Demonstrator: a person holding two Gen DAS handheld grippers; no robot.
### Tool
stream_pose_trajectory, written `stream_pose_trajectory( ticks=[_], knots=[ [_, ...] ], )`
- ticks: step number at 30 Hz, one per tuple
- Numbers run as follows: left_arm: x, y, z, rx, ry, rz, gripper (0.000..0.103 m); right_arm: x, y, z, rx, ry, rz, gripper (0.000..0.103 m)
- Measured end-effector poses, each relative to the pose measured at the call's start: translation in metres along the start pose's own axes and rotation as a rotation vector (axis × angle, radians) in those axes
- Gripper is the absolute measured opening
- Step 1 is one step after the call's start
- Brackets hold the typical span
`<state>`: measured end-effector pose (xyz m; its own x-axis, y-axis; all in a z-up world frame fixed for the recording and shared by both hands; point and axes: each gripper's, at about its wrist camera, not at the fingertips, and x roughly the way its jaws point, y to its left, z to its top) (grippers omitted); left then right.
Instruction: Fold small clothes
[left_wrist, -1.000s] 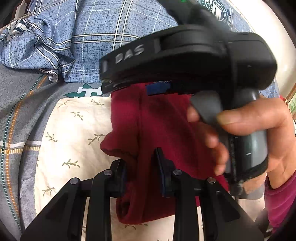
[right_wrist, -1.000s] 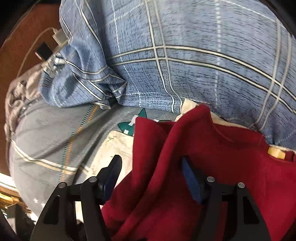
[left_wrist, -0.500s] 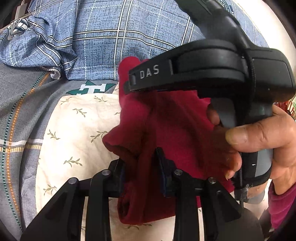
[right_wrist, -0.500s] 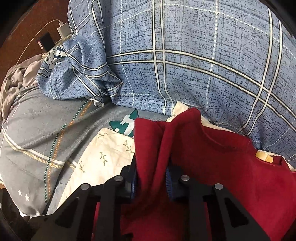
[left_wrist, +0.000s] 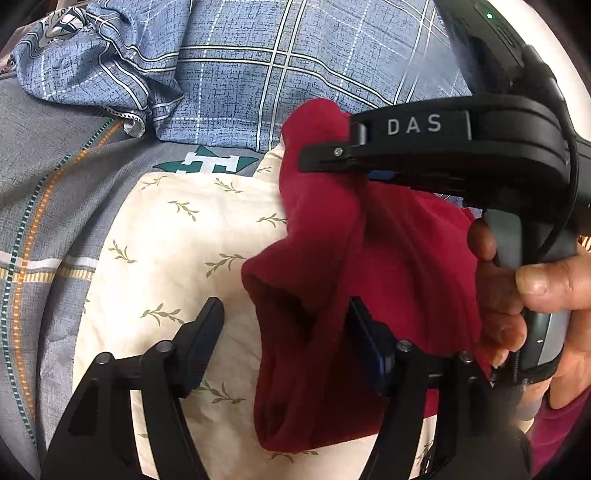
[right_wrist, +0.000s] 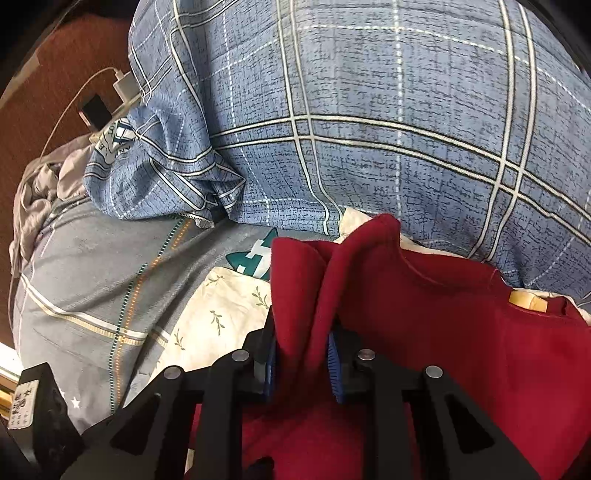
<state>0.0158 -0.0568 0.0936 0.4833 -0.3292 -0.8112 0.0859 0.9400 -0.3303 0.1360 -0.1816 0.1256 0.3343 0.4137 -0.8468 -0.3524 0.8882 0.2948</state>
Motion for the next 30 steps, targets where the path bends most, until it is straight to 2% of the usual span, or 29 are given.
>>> stream_pose_trajectory(
  ticks=[5,7,8,9,14,22,30],
  knots=[
    [0.0,-0.001,-0.002,0.012,-0.006,0.006,0.066,-0.007,-0.005,-0.002,0.017,-0.012,0.013,0.021],
    [-0.002,-0.003,-0.002,0.024,-0.001,-0.033,0.048,-0.01,-0.006,-0.002,0.019,-0.023,0.01,0.019],
    [-0.004,-0.004,-0.002,0.029,0.007,-0.06,0.034,-0.014,-0.006,-0.003,0.017,-0.032,0.008,0.019],
    [-0.008,-0.008,-0.004,0.041,0.005,-0.065,0.029,-0.014,-0.004,-0.004,0.017,-0.037,0.005,0.018],
    [-0.019,-0.021,-0.008,0.112,-0.023,-0.031,0.017,-0.032,-0.004,-0.006,0.006,-0.06,-0.002,0.017],
    [-0.054,-0.052,-0.008,0.137,-0.07,-0.064,0.015,-0.077,-0.025,-0.015,0.012,-0.13,0.023,0.017],
    [-0.06,-0.134,-0.003,0.272,-0.055,-0.122,0.014,-0.148,-0.069,-0.038,0.016,-0.187,-0.037,0.016]
  ],
)
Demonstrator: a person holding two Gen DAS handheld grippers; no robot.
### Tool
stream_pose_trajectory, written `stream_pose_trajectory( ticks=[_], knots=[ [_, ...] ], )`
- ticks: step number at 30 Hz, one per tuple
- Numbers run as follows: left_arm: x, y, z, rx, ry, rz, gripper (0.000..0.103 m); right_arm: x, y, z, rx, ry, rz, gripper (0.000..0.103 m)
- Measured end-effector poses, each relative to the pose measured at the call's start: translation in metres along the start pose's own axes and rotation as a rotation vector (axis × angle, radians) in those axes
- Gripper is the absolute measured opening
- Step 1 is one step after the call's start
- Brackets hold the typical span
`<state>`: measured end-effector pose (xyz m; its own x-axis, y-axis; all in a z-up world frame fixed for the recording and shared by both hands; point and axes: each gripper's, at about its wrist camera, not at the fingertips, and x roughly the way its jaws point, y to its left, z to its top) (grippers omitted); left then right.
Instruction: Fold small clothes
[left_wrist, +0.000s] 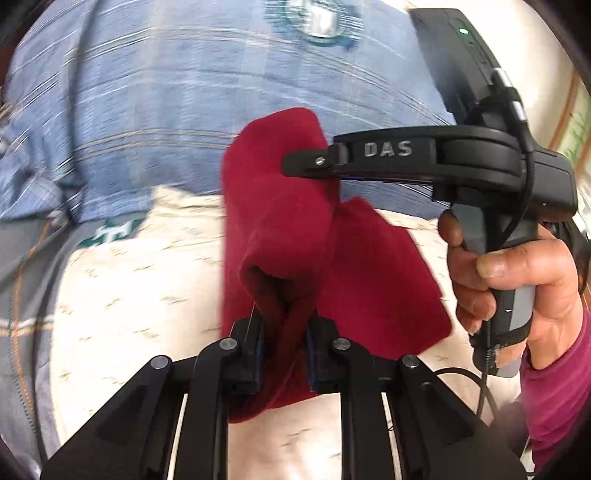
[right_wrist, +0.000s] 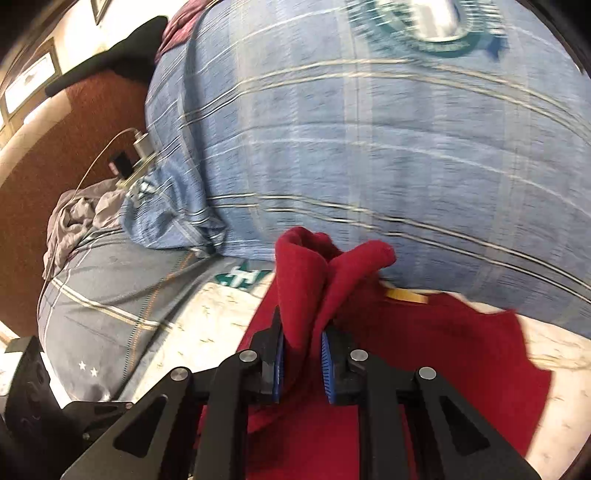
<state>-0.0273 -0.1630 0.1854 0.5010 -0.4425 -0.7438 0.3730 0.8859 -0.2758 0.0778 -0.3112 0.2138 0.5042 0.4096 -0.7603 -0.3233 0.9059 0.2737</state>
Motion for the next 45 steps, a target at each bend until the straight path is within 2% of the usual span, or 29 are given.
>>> stream_pose_trajectory(
  ticks=[4,10,13,17,19,20,21,22,23,25,27,29,32,33,35,36,37,38,41,43,45],
  knots=[
    [0.013,-0.053,0.01,0.081,0.013,-0.045,0.014,-0.03,-0.038,-0.008,0.049,-0.024,-0.048,0.015],
    [0.052,-0.099,0.022,0.107,0.067,-0.121,0.013,-0.06,-0.104,-0.025,0.14,-0.039,-0.121,0.015],
    [0.081,-0.115,0.022,0.106,0.111,-0.135,0.013,-0.053,-0.131,-0.036,0.169,-0.01,-0.19,0.015],
    [0.116,-0.122,0.013,0.091,0.187,-0.144,0.013,-0.019,-0.16,-0.057,0.238,0.066,-0.241,0.015],
    [0.117,-0.12,0.011,0.082,0.198,-0.168,0.021,-0.005,-0.17,-0.067,0.289,0.082,-0.222,0.016],
    [0.111,-0.116,0.011,0.075,0.201,-0.205,0.034,-0.006,-0.171,-0.069,0.307,0.07,-0.208,0.018],
    [0.105,-0.113,0.011,0.073,0.208,-0.221,0.05,-0.011,-0.173,-0.07,0.336,0.053,-0.187,0.026],
    [0.095,-0.108,0.012,0.07,0.216,-0.235,0.055,-0.018,-0.175,-0.072,0.364,0.042,-0.182,0.032],
    [0.082,-0.1,0.014,0.069,0.21,-0.245,0.056,-0.026,-0.175,-0.073,0.386,0.035,-0.185,0.037],
    [0.055,-0.085,0.015,0.094,0.167,-0.235,0.058,-0.046,-0.172,-0.08,0.411,0.007,-0.147,0.06],
    [0.038,-0.073,0.014,0.115,0.125,-0.182,0.063,-0.067,-0.167,-0.088,0.42,-0.032,-0.089,0.066],
    [0.025,-0.057,0.012,0.125,0.081,-0.095,0.063,-0.081,-0.155,-0.097,0.421,-0.052,-0.055,0.072],
    [0.025,-0.035,0.008,0.066,0.085,-0.028,0.063,-0.083,-0.137,-0.115,0.432,-0.026,0.008,0.073],
    [0.027,-0.031,0.003,0.04,0.097,-0.024,0.063,-0.076,-0.131,-0.119,0.431,-0.007,0.028,0.073],
    [0.033,-0.028,-0.005,0.014,0.11,-0.032,0.063,-0.064,-0.126,-0.121,0.418,0.015,0.004,0.071],
    [0.038,-0.03,-0.011,0.013,0.114,-0.03,0.063,-0.055,-0.126,-0.122,0.428,0.021,-0.022,0.057],
    [0.042,-0.033,-0.014,0.012,0.122,-0.023,0.063,-0.048,-0.125,-0.123,0.432,0.039,-0.038,0.023],
    [0.045,-0.034,-0.017,0.009,0.136,-0.021,0.063,-0.046,-0.125,-0.124,0.416,0.055,-0.057,0.018],
    [0.041,-0.036,-0.025,0.024,0.148,-0.04,0.063,-0.066,-0.11,-0.125,0.295,-0.006,-0.128,0.016],
    [0.04,-0.038,-0.029,0.049,0.132,-0.018,0.063,-0.083,-0.104,-0.131,0.23,-0.051,-0.181,0.015],
    [0.047,-0.04,-0.027,0.058,0.133,0.009,0.063,-0.077,-0.107,-0.137,0.21,-0.036,-0.249,0.015]
  ],
)
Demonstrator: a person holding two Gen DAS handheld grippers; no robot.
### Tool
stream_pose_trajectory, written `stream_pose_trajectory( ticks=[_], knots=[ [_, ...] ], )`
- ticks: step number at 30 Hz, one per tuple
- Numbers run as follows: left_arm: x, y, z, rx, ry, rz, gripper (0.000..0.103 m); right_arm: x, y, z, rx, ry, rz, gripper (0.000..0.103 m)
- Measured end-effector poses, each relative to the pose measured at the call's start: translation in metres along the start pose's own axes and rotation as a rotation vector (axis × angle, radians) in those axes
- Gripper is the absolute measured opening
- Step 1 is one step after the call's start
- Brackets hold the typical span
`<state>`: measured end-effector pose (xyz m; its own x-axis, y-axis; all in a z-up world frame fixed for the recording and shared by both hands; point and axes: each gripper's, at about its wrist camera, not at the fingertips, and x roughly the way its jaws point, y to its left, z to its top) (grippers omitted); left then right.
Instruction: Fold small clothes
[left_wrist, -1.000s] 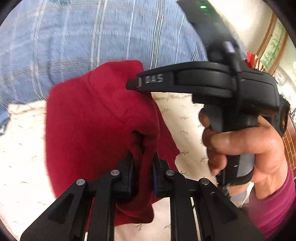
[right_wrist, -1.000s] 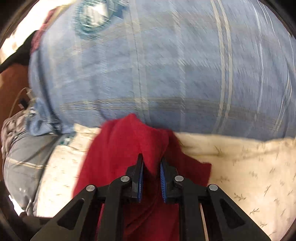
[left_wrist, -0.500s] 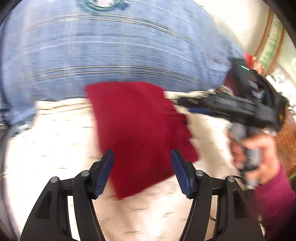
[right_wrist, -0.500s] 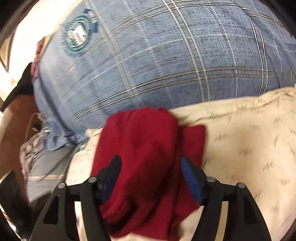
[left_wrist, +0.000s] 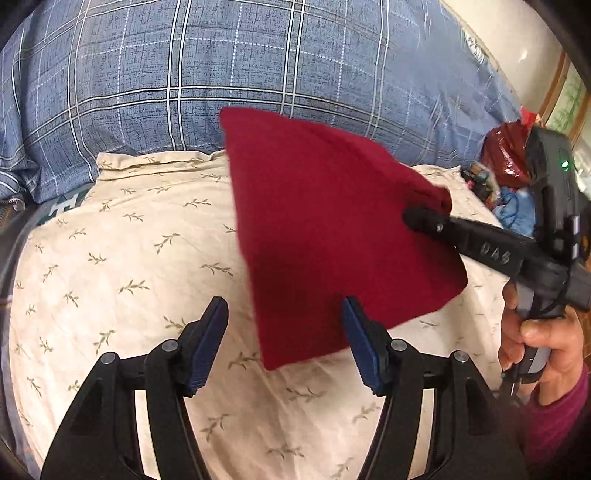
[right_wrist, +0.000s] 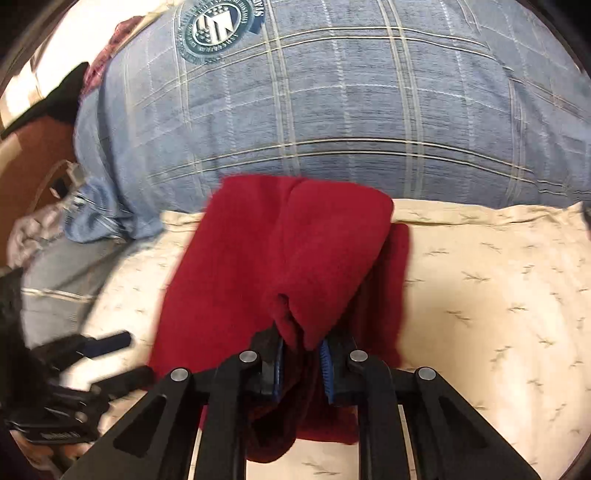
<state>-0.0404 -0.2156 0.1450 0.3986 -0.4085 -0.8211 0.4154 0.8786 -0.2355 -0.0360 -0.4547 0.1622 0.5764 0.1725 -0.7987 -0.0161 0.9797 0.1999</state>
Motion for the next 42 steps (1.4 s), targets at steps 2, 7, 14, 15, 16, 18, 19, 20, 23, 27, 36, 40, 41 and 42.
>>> stream_pose_trajectory(
  ticks=[2,7,14,15,16,18,19,20,23,27,36,40,41,42],
  knots=[
    [0.008,-0.003,0.003,-0.007,0.009,0.005,0.063,0.023,-0.007,-0.003,0.003,0.051,-0.047,0.017],
    [0.006,-0.006,0.007,0.022,-0.024,0.046,0.063,-0.012,-0.028,0.0,0.145,-0.022,-0.004,0.047],
    [0.024,-0.009,0.013,0.022,-0.012,0.066,0.063,-0.023,0.003,0.02,0.018,-0.113,-0.012,0.029],
    [0.027,-0.009,0.013,0.02,-0.007,0.068,0.063,-0.009,0.012,0.023,-0.017,-0.089,-0.037,0.019],
    [0.029,-0.009,0.012,0.018,-0.002,0.068,0.063,0.01,0.014,0.022,-0.051,-0.056,-0.102,0.017],
    [0.032,-0.01,0.012,0.015,0.004,0.064,0.064,0.03,0.006,0.017,-0.066,-0.038,-0.2,0.018],
    [0.034,-0.01,0.011,0.015,0.008,0.059,0.065,0.039,-0.004,0.013,-0.032,-0.028,-0.209,0.024],
    [0.035,-0.01,0.01,0.015,0.008,0.059,0.065,0.044,-0.018,0.01,0.046,-0.029,-0.166,0.024],
    [0.037,-0.012,0.009,0.017,0.007,0.066,0.066,0.034,-0.028,0.009,0.115,-0.036,-0.111,0.026],
    [0.035,-0.012,0.009,0.013,0.002,0.069,0.066,0.002,-0.02,0.01,0.125,-0.064,-0.068,0.032],
    [0.032,-0.015,0.005,0.001,-0.001,0.089,0.066,0.017,0.004,-0.015,-0.004,-0.012,-0.155,0.034],
    [0.024,-0.014,0.006,0.01,-0.009,0.1,0.068,-0.001,0.005,-0.011,0.025,-0.026,-0.122,0.036],
    [0.023,-0.014,0.006,0.007,-0.011,0.101,0.068,-0.007,0.008,-0.01,0.026,-0.036,-0.115,0.036],
    [0.021,-0.013,0.007,0.003,-0.013,0.1,0.068,-0.01,0.01,-0.009,0.025,-0.046,-0.108,0.036]
  ],
)
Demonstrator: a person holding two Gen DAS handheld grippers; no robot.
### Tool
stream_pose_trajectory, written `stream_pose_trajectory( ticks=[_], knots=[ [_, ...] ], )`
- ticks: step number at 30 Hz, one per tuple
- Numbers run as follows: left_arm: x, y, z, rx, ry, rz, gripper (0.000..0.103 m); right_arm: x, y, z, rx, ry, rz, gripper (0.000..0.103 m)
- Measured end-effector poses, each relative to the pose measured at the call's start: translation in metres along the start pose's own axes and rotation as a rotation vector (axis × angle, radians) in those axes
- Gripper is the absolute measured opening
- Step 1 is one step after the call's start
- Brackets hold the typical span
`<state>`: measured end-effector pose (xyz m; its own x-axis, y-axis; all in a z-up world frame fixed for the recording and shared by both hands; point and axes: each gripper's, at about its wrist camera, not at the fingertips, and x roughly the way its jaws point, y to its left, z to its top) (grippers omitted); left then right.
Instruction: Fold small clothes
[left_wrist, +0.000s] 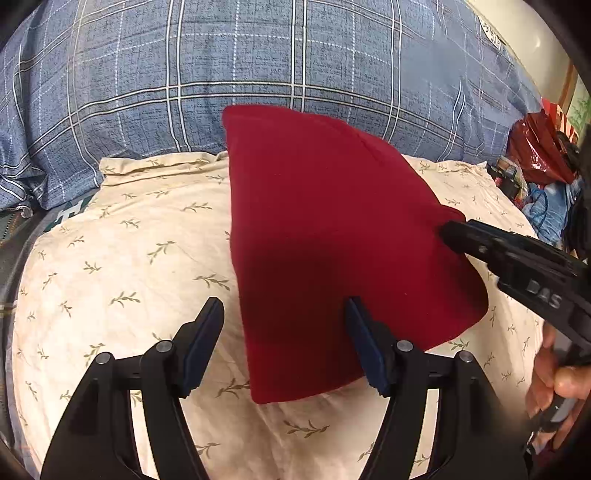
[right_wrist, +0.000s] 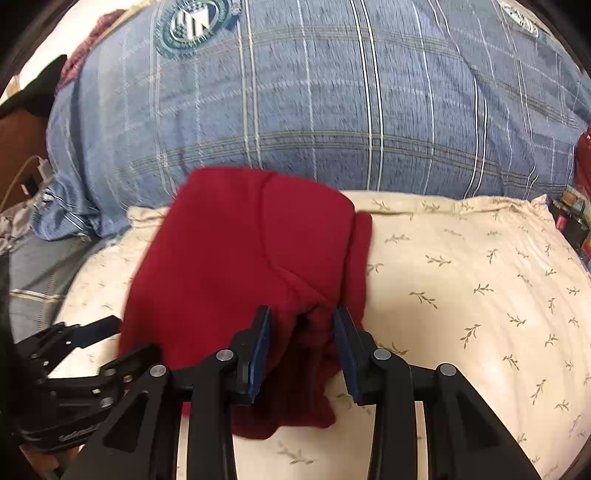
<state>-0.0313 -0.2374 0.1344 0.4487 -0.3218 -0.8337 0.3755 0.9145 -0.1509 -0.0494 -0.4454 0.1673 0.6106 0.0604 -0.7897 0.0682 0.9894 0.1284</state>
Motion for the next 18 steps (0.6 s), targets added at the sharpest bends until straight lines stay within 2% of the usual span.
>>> stream_pose_trajectory(
  ticks=[2,4,10,14,18],
  knots=[
    [-0.004,0.002,0.002,-0.01,-0.006,-0.002,0.068,-0.007,0.002,0.002,0.007,-0.029,0.01,0.042],
    [-0.005,0.004,0.003,-0.015,-0.016,0.004,0.068,-0.014,0.003,0.008,0.015,-0.058,0.01,0.063],
    [-0.006,0.011,0.007,-0.018,-0.027,0.014,0.068,0.004,0.001,0.015,0.052,-0.036,-0.015,0.064],
    [-0.001,0.014,0.009,-0.025,-0.017,0.006,0.068,0.024,-0.01,0.015,0.129,0.005,-0.018,0.065],
    [0.004,0.023,0.014,-0.052,-0.02,-0.057,0.071,0.036,-0.033,0.015,0.228,0.013,0.011,0.078]
  ],
)
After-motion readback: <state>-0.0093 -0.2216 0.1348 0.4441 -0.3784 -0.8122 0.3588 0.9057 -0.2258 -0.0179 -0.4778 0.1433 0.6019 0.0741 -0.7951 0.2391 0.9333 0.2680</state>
